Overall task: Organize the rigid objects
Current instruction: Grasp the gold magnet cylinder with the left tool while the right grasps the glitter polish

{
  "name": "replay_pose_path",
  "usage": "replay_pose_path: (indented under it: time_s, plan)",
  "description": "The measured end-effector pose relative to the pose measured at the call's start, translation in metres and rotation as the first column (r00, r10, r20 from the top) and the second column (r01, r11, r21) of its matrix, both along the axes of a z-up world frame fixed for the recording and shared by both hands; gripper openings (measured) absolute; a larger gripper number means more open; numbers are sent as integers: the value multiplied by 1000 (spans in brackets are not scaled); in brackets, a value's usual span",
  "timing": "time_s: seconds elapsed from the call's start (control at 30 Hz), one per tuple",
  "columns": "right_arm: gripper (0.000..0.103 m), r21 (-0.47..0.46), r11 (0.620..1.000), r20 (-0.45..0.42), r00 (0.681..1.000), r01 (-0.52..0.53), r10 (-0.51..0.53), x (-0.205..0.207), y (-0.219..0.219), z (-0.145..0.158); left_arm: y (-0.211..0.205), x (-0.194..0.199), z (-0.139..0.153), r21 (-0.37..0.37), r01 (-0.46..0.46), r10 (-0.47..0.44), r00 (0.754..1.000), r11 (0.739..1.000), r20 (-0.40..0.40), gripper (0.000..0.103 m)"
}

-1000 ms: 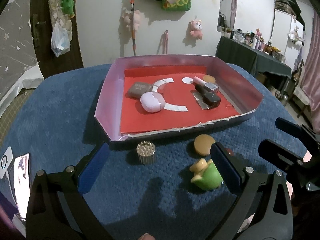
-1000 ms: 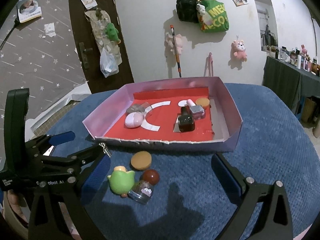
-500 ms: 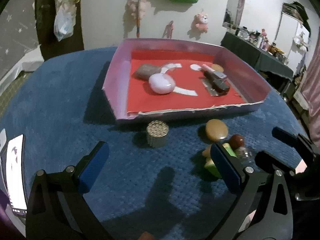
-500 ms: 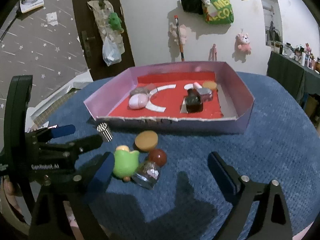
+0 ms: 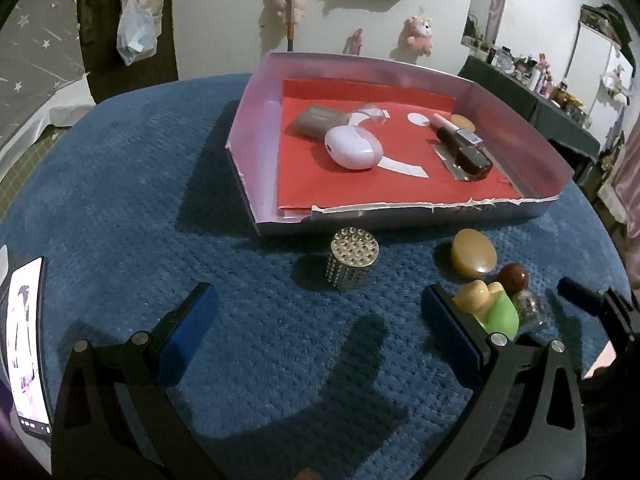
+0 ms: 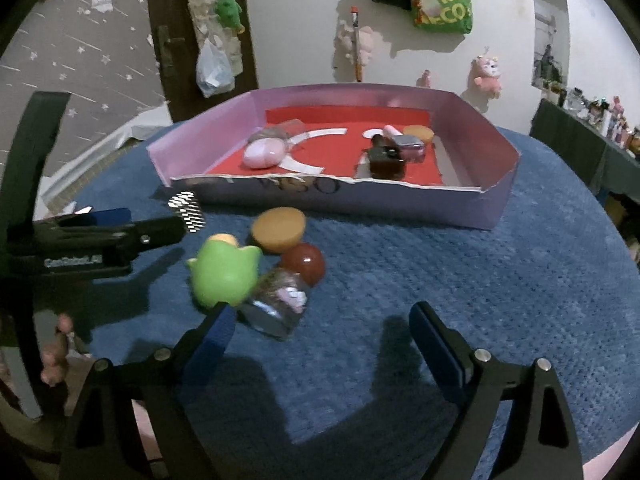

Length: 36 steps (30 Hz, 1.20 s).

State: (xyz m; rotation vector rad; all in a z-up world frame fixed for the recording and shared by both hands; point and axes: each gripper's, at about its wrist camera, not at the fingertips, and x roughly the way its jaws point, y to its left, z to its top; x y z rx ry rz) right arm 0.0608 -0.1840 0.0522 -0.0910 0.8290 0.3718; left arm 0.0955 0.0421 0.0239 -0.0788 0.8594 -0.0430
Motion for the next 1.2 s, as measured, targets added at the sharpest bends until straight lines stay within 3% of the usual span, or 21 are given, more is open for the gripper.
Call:
replay_pose_path:
  time_s: [0.17, 0.53, 0.63, 0.9, 0.97, 1.2]
  plan:
    - [90, -12, 999, 41, 998, 53, -53, 2, -9, 2, -1, 4, -4, -1, 7, -7, 1000, 1000, -10, 103]
    - [84, 19, 1000, 79, 997, 13, -15, 14, 2, -8, -3, 13, -10, -2, 13, -13, 1000, 1000, -26, 102]
    - [77, 24, 1000, 72, 997, 0, -1, 19, 5, -8, -3, 16, -11, -6, 10, -10, 1000, 1000, -26, 101]
    - [66, 61, 998, 26, 999, -21, 20, 34, 10, -6, -5, 22, -11, -2, 17, -17, 1000, 1000, -19, 84]
    - [61, 81, 996, 8, 1000, -30, 29, 36, 9, -7, -5, 21, -11, -3, 22, -22, 1000, 1000, -14, 77]
    - [60, 73, 997, 13, 999, -39, 38, 33, 9, -7, -1, 19, -9, -8, 17, -17, 1000, 1000, 7, 52]
